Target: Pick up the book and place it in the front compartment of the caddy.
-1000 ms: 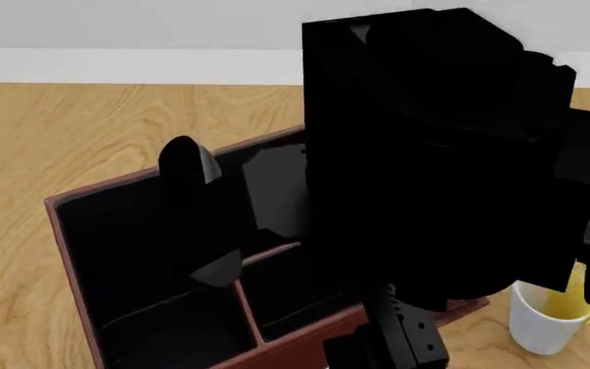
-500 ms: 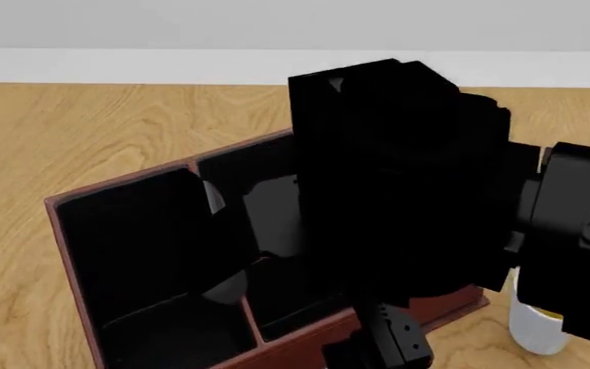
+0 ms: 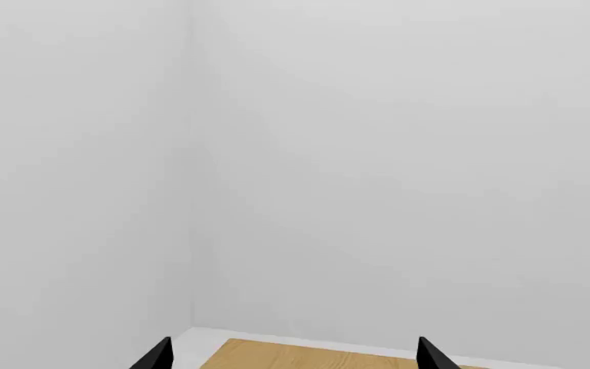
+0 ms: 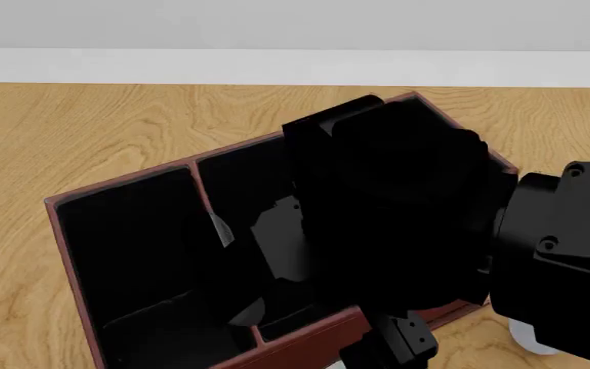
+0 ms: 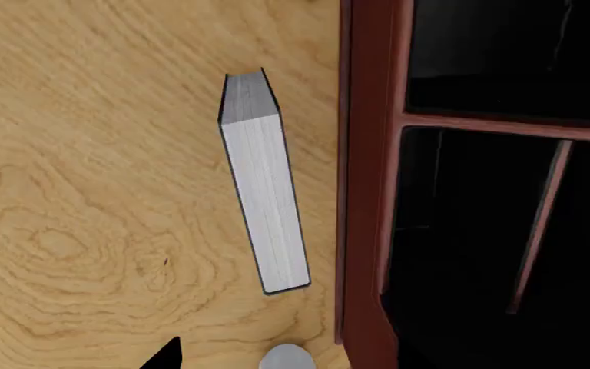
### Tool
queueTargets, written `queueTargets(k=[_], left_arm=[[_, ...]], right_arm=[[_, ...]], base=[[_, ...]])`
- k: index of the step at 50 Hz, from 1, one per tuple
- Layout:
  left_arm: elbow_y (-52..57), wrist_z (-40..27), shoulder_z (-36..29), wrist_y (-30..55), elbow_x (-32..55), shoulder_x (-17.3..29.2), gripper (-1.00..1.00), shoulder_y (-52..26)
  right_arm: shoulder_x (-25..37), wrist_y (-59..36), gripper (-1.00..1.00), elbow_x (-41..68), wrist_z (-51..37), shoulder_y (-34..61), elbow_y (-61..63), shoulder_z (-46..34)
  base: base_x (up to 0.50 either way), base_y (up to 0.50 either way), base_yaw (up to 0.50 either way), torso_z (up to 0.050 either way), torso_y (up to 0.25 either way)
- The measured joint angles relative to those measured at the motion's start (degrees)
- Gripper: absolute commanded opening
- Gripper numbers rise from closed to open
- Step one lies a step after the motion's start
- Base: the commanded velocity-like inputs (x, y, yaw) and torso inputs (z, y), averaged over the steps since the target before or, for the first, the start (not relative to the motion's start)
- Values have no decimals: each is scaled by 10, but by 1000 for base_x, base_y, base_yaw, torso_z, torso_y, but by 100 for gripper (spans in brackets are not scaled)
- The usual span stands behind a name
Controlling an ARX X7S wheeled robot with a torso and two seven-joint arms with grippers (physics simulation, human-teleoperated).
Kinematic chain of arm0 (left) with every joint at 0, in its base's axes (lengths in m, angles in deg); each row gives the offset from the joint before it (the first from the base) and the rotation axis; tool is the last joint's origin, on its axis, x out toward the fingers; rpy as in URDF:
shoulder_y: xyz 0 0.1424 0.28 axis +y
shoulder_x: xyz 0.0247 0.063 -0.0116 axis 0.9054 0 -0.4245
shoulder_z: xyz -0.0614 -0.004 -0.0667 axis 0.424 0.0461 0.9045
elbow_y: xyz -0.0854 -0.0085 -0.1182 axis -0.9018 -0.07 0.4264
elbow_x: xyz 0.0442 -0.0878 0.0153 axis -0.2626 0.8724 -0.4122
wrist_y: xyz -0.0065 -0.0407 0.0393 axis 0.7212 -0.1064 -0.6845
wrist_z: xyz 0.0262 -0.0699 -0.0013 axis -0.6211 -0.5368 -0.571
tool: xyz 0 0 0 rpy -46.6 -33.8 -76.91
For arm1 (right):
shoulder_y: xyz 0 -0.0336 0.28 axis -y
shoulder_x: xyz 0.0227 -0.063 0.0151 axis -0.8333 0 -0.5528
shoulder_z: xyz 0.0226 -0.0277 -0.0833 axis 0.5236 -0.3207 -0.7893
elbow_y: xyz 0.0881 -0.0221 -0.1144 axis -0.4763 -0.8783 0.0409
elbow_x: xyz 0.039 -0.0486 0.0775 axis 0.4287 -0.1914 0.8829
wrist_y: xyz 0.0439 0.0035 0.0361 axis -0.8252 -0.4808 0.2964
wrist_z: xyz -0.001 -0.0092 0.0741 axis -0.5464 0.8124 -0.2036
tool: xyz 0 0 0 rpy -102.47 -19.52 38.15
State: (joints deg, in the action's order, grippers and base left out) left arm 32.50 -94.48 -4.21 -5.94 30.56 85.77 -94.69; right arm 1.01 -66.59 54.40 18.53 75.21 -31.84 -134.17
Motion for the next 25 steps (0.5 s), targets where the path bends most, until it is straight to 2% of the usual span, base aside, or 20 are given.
queueTargets(k=[25], left_arm=[[-1, -2, -6, -2, -5, 0, 100, 3]], right_arm=[[-26, 69, 100, -46, -35, -51, -60, -18]], base=[[0, 0, 0, 0, 0]])
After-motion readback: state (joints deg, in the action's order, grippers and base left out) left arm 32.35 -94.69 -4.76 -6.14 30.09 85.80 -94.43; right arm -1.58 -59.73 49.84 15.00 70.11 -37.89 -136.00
